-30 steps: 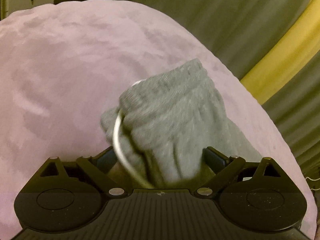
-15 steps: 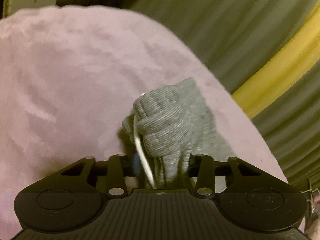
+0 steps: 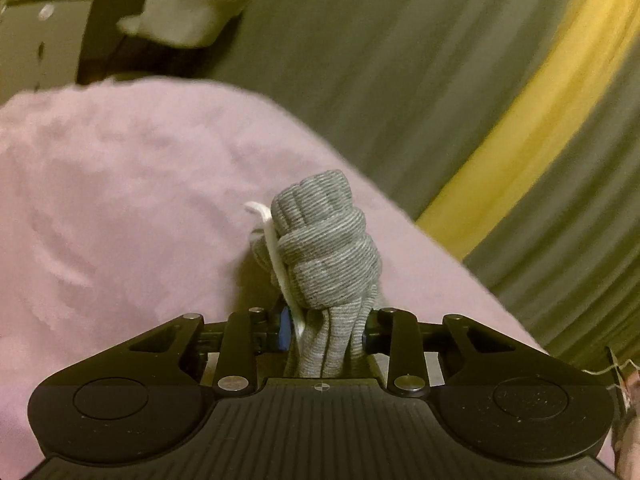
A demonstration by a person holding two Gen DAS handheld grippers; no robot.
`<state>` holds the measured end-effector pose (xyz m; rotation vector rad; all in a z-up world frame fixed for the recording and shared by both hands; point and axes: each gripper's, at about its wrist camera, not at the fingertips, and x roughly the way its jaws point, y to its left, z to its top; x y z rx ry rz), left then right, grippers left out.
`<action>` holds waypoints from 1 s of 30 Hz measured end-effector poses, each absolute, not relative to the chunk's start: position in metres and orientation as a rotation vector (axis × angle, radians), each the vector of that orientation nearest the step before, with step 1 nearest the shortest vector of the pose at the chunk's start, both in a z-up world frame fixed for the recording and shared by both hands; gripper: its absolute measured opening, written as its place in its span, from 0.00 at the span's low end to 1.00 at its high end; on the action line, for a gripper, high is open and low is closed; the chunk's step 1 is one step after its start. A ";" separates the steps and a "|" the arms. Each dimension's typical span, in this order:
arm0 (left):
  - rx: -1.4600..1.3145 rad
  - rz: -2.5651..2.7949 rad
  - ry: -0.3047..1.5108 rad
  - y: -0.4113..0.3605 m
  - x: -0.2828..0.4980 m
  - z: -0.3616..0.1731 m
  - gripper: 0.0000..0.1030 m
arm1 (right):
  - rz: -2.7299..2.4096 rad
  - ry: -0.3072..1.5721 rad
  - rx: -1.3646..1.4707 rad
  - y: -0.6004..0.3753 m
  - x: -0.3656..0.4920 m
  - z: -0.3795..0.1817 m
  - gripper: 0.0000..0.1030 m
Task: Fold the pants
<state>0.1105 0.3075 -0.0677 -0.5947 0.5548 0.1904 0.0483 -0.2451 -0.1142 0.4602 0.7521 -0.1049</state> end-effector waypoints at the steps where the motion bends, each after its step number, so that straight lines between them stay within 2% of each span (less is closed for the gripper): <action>1: -0.576 0.174 0.535 0.300 0.106 -0.057 0.31 | -0.108 0.751 0.462 -0.245 0.048 -0.114 0.78; 8: -0.449 -0.043 0.379 0.205 0.078 0.033 0.31 | -0.122 0.730 0.496 -0.254 0.041 -0.111 0.78; 11: -0.350 -0.196 0.305 0.130 0.065 0.061 0.31 | -0.136 0.702 0.512 -0.263 0.033 -0.106 0.78; 13: -0.284 -0.290 0.291 0.076 0.062 0.062 0.31 | -0.157 0.679 0.529 -0.273 0.025 -0.102 0.78; 17: -0.125 -0.436 0.420 -0.040 0.065 0.012 0.31 | -0.203 0.653 0.579 -0.299 0.010 -0.101 0.78; 22: 0.158 -0.534 0.814 -0.149 0.059 -0.113 0.40 | -0.249 0.642 0.596 -0.330 -0.006 -0.104 0.78; 23: 0.211 -0.511 0.805 -0.155 0.049 -0.124 0.40 | -0.251 0.650 0.591 -0.336 -0.008 -0.106 0.78; 24: 0.265 -0.505 0.739 -0.157 0.037 -0.123 0.45 | -0.262 0.652 0.601 -0.342 -0.010 -0.107 0.78; 25: 0.306 -0.503 0.702 -0.158 0.029 -0.118 0.58 | -0.264 0.647 0.618 -0.347 -0.013 -0.108 0.78; 26: 0.316 -0.509 0.695 -0.155 0.025 -0.110 0.64 | -0.261 0.641 0.628 -0.352 -0.016 -0.108 0.78; 29: 0.216 -0.534 0.672 -0.121 0.016 -0.084 0.75 | -0.251 0.641 0.617 -0.354 -0.017 -0.107 0.78; 30: 0.192 -0.509 0.651 -0.106 0.017 -0.075 0.82 | -0.238 0.640 0.628 -0.354 -0.017 -0.105 0.78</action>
